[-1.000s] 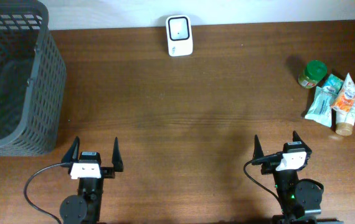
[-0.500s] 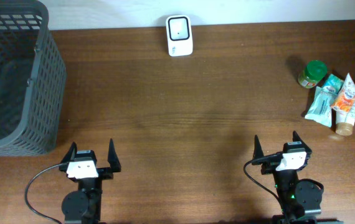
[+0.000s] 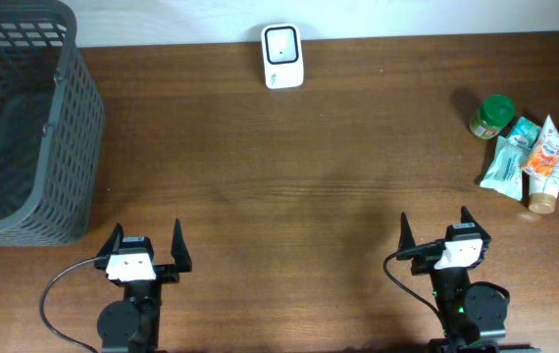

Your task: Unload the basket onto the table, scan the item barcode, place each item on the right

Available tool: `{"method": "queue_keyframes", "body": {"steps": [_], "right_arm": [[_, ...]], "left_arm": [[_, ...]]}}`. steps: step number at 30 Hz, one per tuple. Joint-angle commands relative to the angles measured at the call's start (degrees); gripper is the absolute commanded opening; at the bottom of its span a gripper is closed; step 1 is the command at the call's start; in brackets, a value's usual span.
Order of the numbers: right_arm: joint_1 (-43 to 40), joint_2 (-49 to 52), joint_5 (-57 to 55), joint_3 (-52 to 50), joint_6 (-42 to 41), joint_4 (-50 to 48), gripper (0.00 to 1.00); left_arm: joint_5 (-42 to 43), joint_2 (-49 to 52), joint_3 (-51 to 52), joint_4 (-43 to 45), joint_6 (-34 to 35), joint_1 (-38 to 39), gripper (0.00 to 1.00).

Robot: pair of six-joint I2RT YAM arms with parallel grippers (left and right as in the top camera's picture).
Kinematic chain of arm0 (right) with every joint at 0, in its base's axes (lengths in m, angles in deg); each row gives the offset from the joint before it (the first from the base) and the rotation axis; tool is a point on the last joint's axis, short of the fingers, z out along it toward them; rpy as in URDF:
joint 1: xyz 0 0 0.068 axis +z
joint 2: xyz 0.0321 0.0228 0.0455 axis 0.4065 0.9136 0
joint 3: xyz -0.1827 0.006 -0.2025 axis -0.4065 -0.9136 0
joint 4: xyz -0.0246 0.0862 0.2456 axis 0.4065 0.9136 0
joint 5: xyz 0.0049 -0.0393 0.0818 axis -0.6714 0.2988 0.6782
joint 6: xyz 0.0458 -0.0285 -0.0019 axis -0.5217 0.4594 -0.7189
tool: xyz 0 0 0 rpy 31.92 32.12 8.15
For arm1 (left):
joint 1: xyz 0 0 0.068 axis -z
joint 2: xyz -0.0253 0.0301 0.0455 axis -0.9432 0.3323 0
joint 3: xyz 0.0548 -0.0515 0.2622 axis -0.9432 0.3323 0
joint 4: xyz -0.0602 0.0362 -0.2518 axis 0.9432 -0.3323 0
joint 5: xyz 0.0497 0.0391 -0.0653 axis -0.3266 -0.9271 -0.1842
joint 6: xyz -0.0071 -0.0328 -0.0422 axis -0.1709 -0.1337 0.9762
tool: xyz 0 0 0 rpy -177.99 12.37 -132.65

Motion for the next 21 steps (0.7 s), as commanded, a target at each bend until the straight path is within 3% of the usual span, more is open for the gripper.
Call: {"method": "queue_keyframes", "body": {"steps": [1,21], "right_arm": [[-0.20,-0.37,-0.09,-0.52,0.39,0.07,0.99],[-0.22,-0.39,-0.59,-0.52,-1.66,0.22,0.99]], "left_arm": [[0.85,-0.39,0.13,-0.39,-1.11,-0.35,0.99],[0.85,-0.39,0.13,-0.39,-1.09,-0.35,0.99]]}}
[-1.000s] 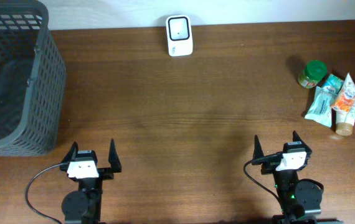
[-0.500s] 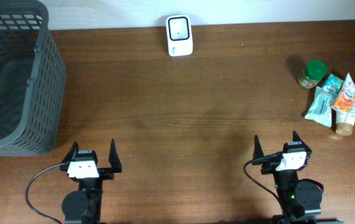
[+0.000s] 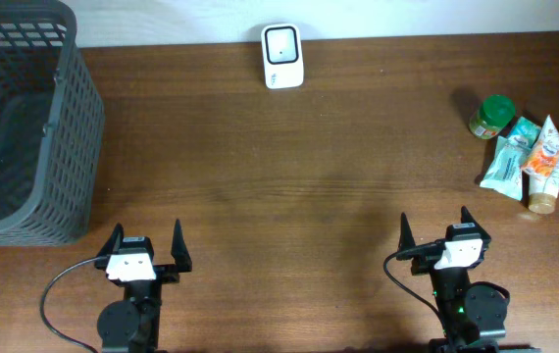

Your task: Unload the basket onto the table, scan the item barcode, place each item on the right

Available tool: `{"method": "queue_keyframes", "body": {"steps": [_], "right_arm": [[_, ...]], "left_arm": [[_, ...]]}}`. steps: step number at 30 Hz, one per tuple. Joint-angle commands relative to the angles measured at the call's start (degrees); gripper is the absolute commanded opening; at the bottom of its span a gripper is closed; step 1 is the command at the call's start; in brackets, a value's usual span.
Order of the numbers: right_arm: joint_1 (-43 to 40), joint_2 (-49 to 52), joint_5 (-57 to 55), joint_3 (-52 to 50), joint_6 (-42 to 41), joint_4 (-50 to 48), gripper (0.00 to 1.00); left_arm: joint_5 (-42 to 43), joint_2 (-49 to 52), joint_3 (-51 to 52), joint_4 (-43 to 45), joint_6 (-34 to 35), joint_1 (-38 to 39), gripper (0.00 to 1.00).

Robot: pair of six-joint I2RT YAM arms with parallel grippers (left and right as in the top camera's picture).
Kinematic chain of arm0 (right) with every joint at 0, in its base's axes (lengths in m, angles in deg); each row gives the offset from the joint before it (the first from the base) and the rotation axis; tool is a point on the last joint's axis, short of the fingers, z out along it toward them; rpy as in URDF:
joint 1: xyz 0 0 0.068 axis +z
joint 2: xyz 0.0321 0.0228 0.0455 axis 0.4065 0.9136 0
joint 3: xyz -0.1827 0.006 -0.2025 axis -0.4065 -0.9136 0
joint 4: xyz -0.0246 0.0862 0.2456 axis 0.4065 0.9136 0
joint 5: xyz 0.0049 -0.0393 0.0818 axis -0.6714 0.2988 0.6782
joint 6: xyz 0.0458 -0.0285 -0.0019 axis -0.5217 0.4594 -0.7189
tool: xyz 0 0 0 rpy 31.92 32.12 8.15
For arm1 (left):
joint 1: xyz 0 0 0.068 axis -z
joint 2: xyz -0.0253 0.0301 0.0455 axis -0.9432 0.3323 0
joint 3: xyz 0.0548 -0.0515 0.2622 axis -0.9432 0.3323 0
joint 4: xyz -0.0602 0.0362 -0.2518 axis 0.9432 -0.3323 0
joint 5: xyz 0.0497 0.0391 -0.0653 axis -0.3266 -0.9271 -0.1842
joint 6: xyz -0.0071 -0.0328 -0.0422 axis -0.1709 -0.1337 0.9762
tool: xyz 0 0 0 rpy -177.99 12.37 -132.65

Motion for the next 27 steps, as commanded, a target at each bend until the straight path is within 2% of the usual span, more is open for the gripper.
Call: {"method": "queue_keyframes", "body": {"steps": [1,27], "right_arm": [[-0.20,-0.39,-0.96,-0.52,-2.91,0.24,0.99],[-0.20,-0.37,-0.31,-0.52,-2.91,0.09,0.99]], "left_arm": [[0.85,-0.39,0.13,-0.39,-1.09,-0.35,0.99],[0.85,-0.39,0.13,-0.39,-1.09,-0.35,0.99]]}}
